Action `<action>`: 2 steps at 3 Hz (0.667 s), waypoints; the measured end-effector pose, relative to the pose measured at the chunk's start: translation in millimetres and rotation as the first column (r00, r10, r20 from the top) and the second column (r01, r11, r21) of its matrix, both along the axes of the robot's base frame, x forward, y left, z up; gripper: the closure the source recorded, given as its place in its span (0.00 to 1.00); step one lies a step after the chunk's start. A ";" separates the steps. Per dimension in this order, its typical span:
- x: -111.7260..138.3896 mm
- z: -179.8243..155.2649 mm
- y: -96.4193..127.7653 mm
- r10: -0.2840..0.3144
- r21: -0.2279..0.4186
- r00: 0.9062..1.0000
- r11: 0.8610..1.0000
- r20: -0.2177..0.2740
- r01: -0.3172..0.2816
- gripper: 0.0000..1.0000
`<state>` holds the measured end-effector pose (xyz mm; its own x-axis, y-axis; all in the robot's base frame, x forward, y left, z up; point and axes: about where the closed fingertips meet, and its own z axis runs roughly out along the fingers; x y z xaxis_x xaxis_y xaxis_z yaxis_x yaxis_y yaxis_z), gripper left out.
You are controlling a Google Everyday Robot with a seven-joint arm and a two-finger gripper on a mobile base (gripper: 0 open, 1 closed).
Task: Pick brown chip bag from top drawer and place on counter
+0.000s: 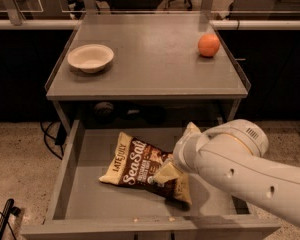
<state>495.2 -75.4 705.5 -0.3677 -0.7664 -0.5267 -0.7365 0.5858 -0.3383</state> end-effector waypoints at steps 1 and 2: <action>37.7 -18.6 14.9 -0.030 0.194 0.998 0.981 0.062 0.018 0.00; 74.2 -8.7 39.3 -0.064 0.409 0.991 0.912 0.117 0.010 0.00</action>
Offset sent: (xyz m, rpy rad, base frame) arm 0.0759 -0.0074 -0.0644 0.7860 0.1752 0.0565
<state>569.4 -36.1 696.8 -0.3019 -0.4631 -0.8333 -0.6790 0.7180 -0.1530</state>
